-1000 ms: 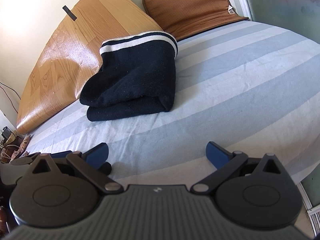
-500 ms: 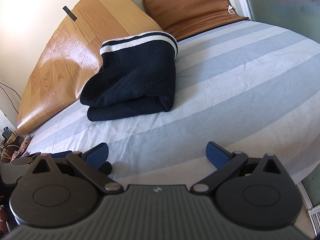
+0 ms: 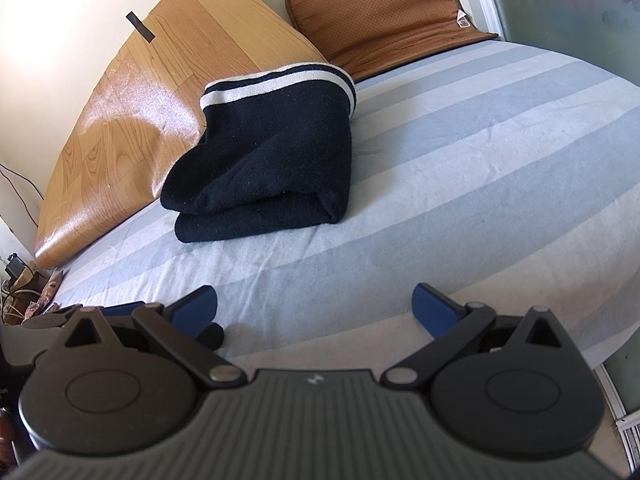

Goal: Fold small clothes

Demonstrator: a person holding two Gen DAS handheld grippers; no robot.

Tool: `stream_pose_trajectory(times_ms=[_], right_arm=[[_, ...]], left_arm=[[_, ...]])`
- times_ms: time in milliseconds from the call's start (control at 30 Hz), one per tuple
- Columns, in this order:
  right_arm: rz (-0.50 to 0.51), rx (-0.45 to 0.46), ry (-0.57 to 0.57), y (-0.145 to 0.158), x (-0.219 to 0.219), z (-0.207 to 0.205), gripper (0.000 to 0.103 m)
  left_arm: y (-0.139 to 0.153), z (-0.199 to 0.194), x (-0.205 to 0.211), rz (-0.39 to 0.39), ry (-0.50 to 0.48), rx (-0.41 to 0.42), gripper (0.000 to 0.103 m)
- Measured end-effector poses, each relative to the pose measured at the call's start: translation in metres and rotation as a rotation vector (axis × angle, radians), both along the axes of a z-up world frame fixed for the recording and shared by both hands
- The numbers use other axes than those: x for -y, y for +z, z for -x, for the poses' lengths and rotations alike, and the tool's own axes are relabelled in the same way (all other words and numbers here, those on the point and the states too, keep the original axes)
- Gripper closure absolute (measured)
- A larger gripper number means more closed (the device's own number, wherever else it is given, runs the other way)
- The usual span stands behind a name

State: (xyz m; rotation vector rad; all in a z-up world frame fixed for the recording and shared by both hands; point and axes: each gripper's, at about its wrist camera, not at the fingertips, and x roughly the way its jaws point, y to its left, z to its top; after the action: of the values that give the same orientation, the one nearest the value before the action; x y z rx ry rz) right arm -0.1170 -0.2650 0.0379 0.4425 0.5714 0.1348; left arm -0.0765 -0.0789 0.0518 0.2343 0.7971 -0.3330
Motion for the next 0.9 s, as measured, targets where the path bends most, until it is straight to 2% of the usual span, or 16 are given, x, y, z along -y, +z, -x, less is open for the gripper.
stream_pose_trajectory(times_ms=[633, 900], right_arm=[[0.010, 0.011, 0.006, 0.0011, 0.0044, -0.0014, 0.000], [0.020, 0.028, 0.016, 0.0025, 0.0056, -0.0004, 0.000]], left_arm=[[0.0006, 0.0004, -0.0012, 0.000, 0.000, -0.001, 0.000], [0.0043, -0.0009, -0.0059, 0.010, 0.038, -0.012, 0.000]])
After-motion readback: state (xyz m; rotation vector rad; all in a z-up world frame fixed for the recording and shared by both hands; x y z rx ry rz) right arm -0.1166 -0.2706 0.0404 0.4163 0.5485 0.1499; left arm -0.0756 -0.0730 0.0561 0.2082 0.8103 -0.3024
